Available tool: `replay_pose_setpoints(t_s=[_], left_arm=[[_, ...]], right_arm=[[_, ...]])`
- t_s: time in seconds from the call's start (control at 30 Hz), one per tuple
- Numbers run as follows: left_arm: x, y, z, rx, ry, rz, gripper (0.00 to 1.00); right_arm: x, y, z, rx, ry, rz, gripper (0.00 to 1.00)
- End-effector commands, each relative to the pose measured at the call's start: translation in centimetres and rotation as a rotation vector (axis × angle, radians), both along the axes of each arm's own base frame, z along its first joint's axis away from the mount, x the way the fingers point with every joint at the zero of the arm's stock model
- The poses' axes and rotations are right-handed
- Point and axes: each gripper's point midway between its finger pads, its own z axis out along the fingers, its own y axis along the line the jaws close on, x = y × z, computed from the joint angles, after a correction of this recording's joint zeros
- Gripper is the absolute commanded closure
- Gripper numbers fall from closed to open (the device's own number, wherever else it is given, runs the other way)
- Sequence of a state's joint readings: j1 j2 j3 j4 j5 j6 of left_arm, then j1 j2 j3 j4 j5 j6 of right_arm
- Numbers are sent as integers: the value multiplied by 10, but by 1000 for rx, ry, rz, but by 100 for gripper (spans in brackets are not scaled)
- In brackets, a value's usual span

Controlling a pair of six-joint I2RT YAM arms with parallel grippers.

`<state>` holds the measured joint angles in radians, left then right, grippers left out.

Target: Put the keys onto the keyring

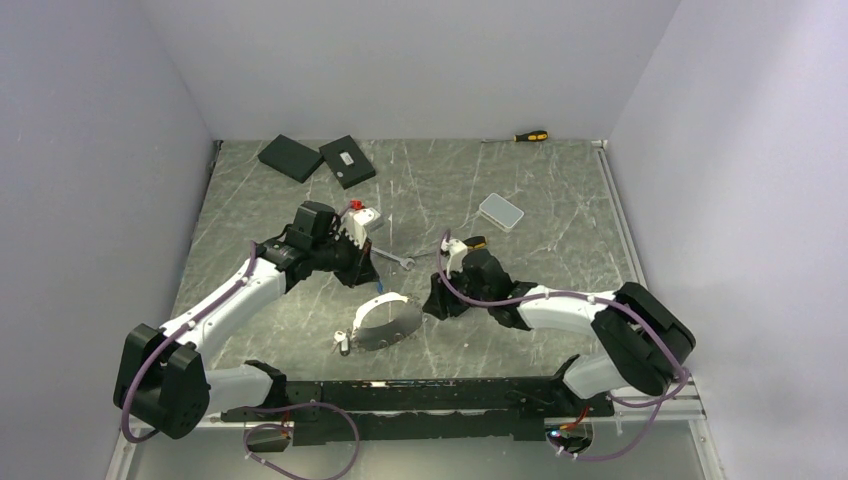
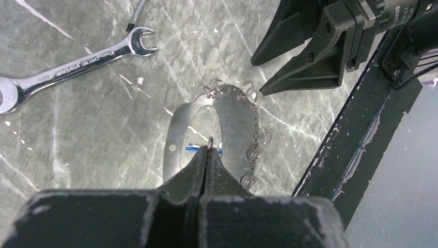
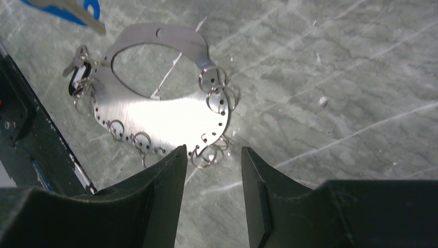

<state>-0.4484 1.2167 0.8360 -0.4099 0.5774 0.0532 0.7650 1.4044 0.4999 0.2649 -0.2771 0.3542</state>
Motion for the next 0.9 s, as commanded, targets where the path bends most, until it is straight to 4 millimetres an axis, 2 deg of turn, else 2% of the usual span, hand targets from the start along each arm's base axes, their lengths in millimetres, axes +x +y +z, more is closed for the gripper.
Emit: replay_pose_setpoints(t_s=[0.0,0.13,0.4,0.63,0.77,0.87], left_arm=[[10,-2,19,-11,-74,-13,100],[10,-1,20,-7,-81,-9,100],[10,0,21,-7,-86,-8,100],[9,0,22,-10,-90,-8,100],[9,-2,22,-19,-84,-16,100],[9,-3,23,-24,-84,-19,100]], right_arm=[[29,21,29,69,-65,-31,53],[35,33,32,65,-78,20,54],[47,42,25,20,-79,114,59],[63,23,10,-72,-143,172,59],[47,26,-8,-91,-148,374,61],[38,27,-18,-81,-152,457,62]])
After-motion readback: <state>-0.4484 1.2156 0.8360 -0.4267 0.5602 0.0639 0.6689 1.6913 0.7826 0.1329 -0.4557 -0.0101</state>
